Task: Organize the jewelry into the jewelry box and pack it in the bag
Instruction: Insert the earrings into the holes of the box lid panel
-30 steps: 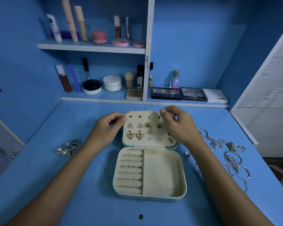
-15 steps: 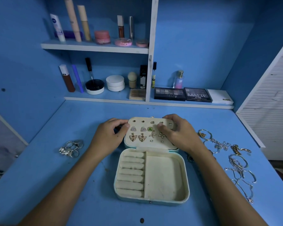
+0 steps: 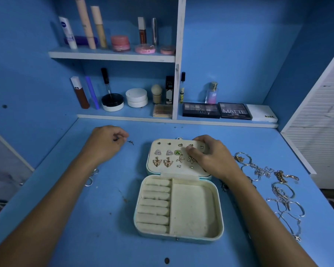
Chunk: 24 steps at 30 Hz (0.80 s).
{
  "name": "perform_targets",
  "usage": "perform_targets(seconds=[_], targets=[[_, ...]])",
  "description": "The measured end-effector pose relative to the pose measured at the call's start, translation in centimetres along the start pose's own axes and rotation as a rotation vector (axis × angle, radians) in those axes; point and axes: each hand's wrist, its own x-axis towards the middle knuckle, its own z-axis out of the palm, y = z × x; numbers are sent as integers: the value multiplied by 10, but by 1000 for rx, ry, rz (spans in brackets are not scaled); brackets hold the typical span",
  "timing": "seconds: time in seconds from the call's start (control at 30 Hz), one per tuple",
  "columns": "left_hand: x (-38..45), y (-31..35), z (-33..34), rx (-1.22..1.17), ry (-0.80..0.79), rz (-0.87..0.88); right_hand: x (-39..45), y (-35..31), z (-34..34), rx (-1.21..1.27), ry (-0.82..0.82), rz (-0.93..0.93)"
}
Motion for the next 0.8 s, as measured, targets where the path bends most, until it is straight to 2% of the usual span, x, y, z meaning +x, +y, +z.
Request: perform_targets(seconds=[0.17, 0.67, 0.8], targets=[[5, -4, 5, 49, -69, 39, -2, -3, -1, 10, 8, -1], [10, -1, 5, 103, -98, 49, -5, -5, -2, -12, 14, 7], [6, 4, 5, 58, -52, 24, -9, -11, -3, -11, 35, 12]])
